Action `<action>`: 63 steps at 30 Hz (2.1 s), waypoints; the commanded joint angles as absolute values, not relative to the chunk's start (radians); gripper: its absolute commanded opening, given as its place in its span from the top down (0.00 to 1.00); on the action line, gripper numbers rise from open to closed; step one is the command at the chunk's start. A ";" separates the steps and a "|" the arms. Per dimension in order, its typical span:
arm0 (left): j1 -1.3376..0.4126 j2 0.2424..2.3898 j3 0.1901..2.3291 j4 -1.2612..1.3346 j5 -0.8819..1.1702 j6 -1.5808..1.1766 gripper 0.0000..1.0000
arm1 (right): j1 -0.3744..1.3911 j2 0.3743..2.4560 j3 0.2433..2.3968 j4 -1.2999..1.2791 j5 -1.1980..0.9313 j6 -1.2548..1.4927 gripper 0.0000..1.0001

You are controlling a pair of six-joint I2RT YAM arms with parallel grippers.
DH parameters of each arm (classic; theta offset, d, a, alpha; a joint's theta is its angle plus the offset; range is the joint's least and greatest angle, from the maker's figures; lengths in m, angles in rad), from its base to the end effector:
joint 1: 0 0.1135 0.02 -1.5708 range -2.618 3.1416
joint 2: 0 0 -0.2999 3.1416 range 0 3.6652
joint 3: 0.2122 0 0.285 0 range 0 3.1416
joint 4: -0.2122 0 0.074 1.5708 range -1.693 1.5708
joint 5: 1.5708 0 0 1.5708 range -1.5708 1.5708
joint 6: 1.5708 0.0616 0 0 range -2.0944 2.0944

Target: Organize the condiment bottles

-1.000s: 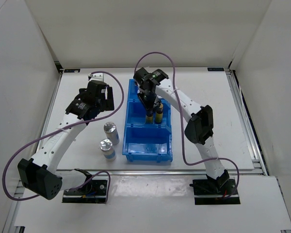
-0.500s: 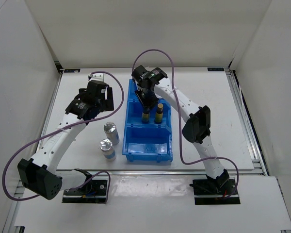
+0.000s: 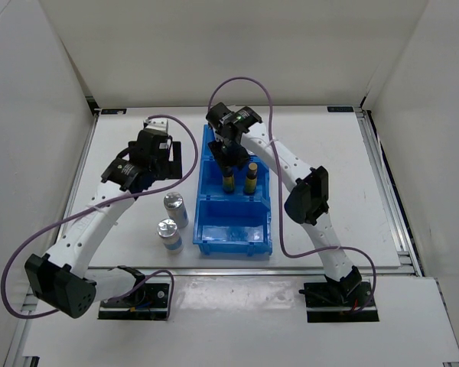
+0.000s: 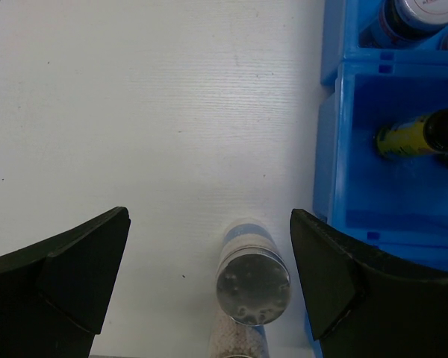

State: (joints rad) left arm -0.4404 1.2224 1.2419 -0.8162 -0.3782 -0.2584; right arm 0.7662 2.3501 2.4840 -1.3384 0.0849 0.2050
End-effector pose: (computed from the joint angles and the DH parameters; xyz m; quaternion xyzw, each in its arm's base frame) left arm 0.2691 -0.1017 0.3670 0.0120 0.9122 0.0366 0.4079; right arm 0.3980 0.3758 0.2971 -0.2646 0.9461 0.0480 0.1804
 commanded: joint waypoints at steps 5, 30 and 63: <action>-0.443 1.129 1.221 -0.902 -0.232 -0.219 0.00 | 0.769 2.228 2.594 -1.424 0.091 0.224 0.12; -0.494 1.189 1.005 -0.891 -0.106 -0.256 0.00 | 0.769 1.990 2.425 -1.233 0.017 0.253 0.00; -0.719 1.166 1.517 -0.940 -0.160 -0.057 0.89 | 0.769 1.901 2.270 -1.252 0.089 0.348 0.00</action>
